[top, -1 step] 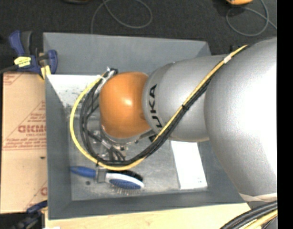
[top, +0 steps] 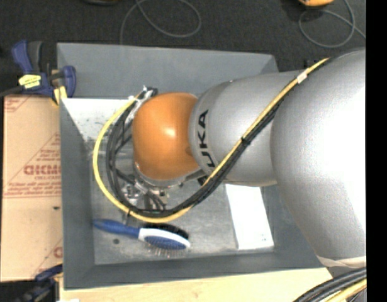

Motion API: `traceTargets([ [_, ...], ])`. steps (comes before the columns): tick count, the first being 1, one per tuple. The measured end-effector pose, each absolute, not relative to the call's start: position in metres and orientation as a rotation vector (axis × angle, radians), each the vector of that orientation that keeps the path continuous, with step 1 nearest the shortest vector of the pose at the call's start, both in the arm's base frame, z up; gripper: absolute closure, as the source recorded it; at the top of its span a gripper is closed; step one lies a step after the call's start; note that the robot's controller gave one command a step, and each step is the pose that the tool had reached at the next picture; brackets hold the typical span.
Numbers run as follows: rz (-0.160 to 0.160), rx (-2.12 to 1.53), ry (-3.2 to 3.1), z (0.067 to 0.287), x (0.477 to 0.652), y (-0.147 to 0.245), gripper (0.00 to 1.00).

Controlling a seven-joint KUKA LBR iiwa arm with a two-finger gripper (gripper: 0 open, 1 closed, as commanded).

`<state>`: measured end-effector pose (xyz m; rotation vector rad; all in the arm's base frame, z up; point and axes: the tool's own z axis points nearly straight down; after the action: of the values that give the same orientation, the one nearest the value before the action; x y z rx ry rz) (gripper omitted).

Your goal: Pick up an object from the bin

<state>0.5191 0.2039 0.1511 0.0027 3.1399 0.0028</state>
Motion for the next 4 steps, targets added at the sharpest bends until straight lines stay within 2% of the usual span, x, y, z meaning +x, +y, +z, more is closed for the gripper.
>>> traceTargets([
  [1,0.003,0.004,3.140,0.151,0.519,0.204,1.00],
  [2,-0.002,-0.005,3.146,0.200,0.521,0.198,1.00],
  [3,-0.002,-0.008,3.144,0.216,0.523,0.198,1.00],
  [4,0.000,-0.291,3.125,0.171,0.544,0.177,0.00],
])
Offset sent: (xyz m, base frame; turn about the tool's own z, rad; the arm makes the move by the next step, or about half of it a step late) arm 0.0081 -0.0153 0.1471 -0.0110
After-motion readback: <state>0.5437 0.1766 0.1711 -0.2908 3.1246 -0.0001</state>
